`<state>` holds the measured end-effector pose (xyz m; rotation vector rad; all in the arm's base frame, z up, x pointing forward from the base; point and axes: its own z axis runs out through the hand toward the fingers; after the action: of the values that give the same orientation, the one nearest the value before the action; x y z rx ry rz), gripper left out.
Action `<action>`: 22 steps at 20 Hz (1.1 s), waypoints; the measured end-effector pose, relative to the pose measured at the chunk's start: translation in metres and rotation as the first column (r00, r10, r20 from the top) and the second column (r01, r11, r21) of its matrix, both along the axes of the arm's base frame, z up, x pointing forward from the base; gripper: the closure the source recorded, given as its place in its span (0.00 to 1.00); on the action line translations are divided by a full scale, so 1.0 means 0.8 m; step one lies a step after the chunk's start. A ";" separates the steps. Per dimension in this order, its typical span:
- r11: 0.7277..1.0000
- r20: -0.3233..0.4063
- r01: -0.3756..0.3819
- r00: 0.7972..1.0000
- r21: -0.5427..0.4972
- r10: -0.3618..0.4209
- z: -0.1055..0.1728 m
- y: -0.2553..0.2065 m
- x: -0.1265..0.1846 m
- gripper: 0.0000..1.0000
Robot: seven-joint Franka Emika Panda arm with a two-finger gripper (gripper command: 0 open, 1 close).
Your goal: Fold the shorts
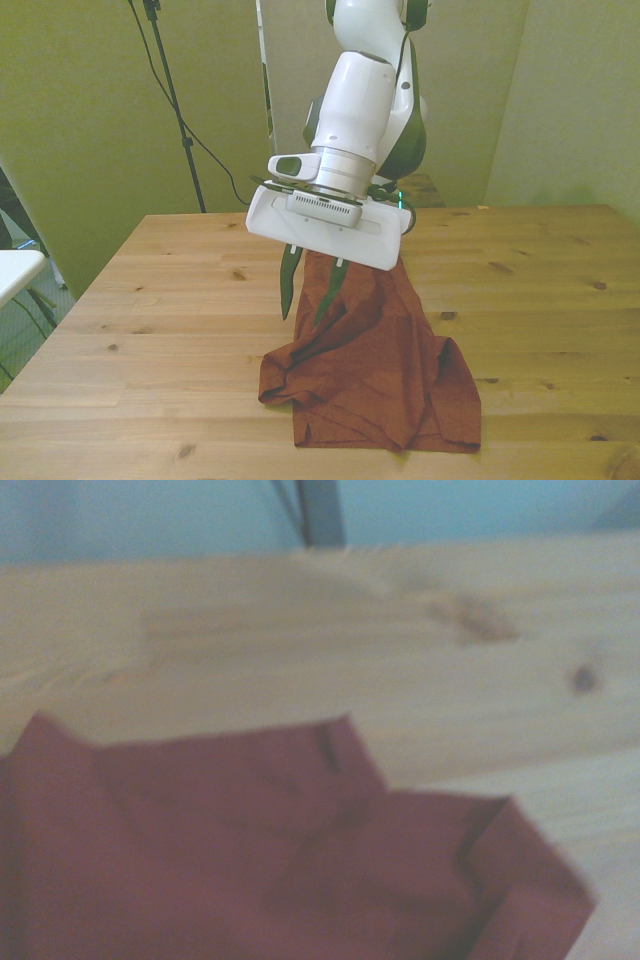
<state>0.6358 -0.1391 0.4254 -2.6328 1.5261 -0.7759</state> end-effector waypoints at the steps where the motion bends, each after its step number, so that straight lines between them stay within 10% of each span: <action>1: 0.999 -0.041 -0.009 0.999 0.041 0.011 -0.002 0.018 -0.013 0.00; 14: 0.944 -0.204 -0.265 0.931 0.198 0.304 0.015 0.227 -0.261 0.00; 22: 0.924 -0.212 -0.314 0.909 0.219 0.359 0.010 0.275 -0.345 0.00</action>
<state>0.3598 0.0805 0.4334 -2.8190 1.0609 -0.2779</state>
